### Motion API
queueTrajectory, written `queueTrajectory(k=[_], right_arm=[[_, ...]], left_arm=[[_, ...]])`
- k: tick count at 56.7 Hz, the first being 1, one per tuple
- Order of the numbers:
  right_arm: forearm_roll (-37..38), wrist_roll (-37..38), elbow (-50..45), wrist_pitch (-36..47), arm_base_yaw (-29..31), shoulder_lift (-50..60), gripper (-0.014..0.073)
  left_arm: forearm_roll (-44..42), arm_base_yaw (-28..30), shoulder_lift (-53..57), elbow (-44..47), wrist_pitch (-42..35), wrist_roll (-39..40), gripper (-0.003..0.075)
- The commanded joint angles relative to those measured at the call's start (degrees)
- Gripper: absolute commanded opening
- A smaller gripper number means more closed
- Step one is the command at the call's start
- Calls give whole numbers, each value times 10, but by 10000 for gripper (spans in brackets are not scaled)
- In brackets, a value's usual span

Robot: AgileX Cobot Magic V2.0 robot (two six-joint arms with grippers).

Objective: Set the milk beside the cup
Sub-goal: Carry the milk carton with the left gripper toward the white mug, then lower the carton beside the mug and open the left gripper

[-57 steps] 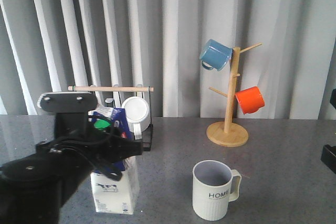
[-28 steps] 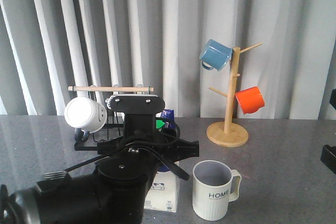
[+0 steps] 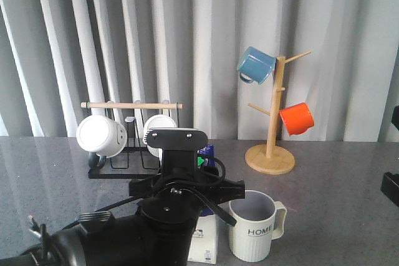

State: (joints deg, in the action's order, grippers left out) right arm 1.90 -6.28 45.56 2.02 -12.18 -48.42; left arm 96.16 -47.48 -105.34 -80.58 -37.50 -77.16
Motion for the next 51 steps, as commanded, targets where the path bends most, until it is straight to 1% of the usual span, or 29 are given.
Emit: queueTrajectory(k=[1, 19, 39, 45, 51], right_arm=[[1, -6, 17, 43, 5, 4, -8], [1, -6, 17, 43, 5, 4, -8], [1, -6, 17, 43, 5, 4, -8], [1, -6, 17, 43, 5, 4, -8], [1, -6, 17, 43, 5, 4, -8]], left_arm=[[-28, -2, 26, -20, -2, 5, 130], [-53, -7, 26, -20, -2, 5, 130], [-52, -12, 2, -20, -8, 10, 139], [-53, -13, 1, -20, -10, 31, 181], [-53, -13, 0, -20, -15, 35, 271]])
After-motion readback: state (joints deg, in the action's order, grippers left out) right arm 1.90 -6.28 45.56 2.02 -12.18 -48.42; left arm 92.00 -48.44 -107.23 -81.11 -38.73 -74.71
